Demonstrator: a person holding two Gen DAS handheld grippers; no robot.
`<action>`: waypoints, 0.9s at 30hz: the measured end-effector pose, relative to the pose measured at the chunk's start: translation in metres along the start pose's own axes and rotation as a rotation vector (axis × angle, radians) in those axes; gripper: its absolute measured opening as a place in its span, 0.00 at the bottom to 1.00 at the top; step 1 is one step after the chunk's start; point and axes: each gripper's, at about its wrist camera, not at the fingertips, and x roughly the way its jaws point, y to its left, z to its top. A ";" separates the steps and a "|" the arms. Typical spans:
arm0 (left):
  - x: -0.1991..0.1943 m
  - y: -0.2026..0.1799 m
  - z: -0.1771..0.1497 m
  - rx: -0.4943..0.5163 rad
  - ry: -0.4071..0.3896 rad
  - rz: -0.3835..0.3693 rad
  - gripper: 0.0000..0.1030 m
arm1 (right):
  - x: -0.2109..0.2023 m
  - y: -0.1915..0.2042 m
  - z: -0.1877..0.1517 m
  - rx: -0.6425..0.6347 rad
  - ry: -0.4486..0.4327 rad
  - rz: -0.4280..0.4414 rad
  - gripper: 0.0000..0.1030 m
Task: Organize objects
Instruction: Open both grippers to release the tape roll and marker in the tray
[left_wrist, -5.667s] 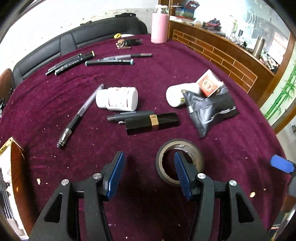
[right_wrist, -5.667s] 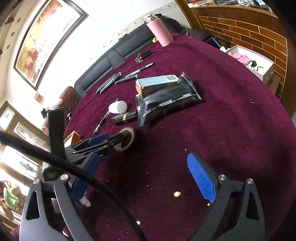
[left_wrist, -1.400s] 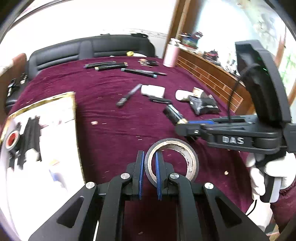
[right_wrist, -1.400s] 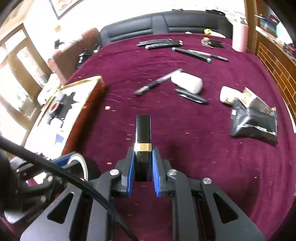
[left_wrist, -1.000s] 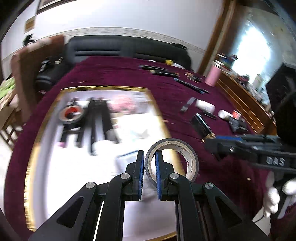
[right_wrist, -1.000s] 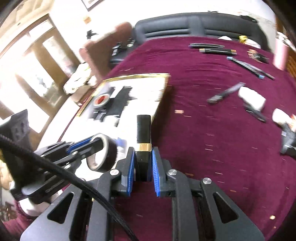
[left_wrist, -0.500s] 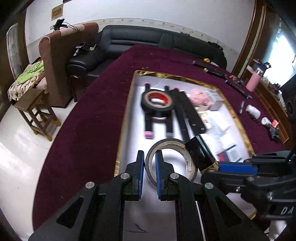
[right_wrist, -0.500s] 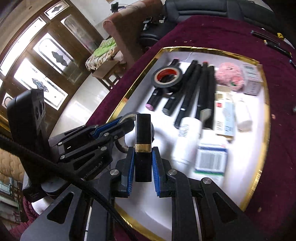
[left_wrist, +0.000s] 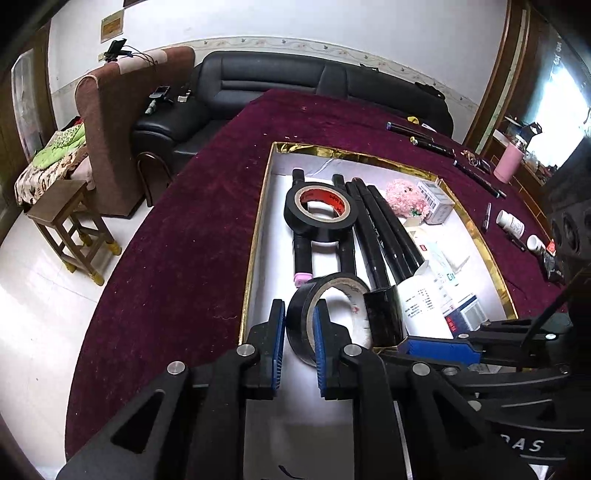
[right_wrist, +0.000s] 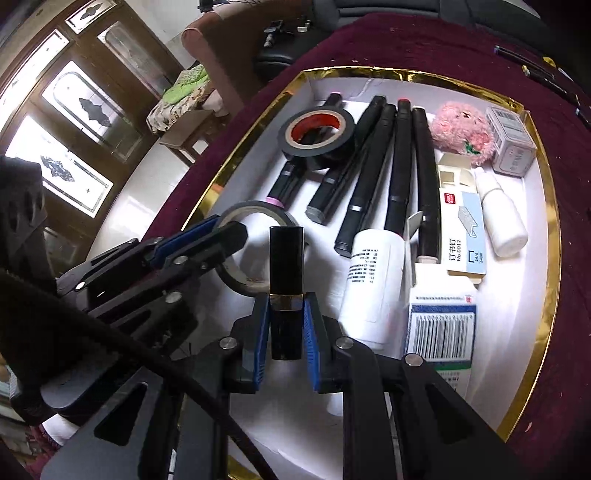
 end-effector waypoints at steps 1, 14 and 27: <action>-0.001 0.001 0.000 -0.005 -0.002 0.001 0.16 | 0.000 -0.001 0.000 0.003 -0.002 -0.009 0.16; -0.032 -0.021 0.008 0.028 -0.079 0.070 0.52 | -0.044 -0.016 -0.008 0.025 -0.142 0.030 0.27; -0.058 -0.126 0.017 0.241 -0.173 0.137 0.60 | -0.124 -0.066 -0.039 0.089 -0.349 -0.015 0.29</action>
